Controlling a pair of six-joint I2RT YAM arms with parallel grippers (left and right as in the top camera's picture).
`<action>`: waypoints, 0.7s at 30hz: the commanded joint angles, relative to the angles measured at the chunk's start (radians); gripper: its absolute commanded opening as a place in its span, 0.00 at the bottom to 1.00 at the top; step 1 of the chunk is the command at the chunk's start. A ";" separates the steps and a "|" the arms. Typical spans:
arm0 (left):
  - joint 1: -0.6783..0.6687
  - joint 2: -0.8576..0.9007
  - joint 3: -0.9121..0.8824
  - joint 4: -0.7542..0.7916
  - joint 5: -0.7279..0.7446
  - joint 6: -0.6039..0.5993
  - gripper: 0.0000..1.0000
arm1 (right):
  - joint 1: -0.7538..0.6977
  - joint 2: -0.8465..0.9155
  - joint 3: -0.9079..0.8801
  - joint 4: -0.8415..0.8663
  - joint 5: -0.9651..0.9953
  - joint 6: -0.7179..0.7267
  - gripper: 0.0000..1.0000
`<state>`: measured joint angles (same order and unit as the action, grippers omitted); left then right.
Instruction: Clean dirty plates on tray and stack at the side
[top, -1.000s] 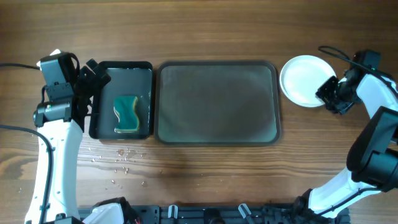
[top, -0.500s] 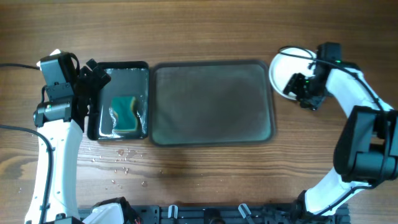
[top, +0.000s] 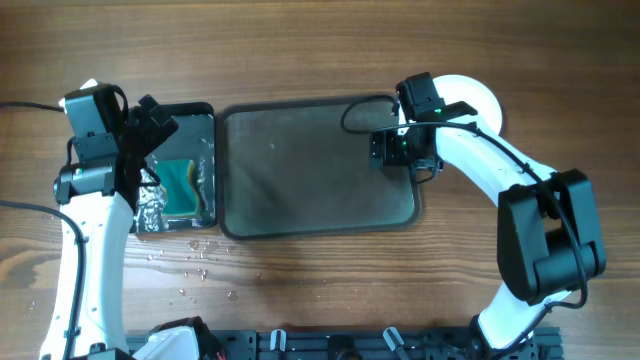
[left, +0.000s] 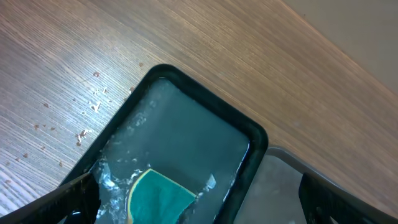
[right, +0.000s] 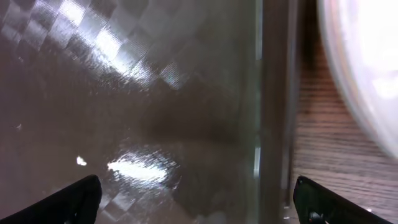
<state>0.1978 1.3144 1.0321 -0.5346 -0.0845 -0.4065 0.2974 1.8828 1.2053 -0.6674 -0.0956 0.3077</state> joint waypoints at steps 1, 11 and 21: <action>0.003 -0.018 0.010 0.002 0.001 -0.014 1.00 | -0.026 -0.015 -0.001 0.001 0.055 -0.020 1.00; 0.003 -0.018 0.010 0.002 0.001 -0.014 1.00 | -0.150 -0.024 0.051 -0.050 -0.129 -0.145 0.99; 0.003 -0.018 0.010 0.002 0.001 -0.014 1.00 | -0.200 -0.048 0.063 -0.062 -0.123 -0.179 0.93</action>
<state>0.1978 1.3144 1.0321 -0.5343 -0.0845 -0.4065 0.1116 1.8656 1.2407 -0.7395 -0.2176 0.1772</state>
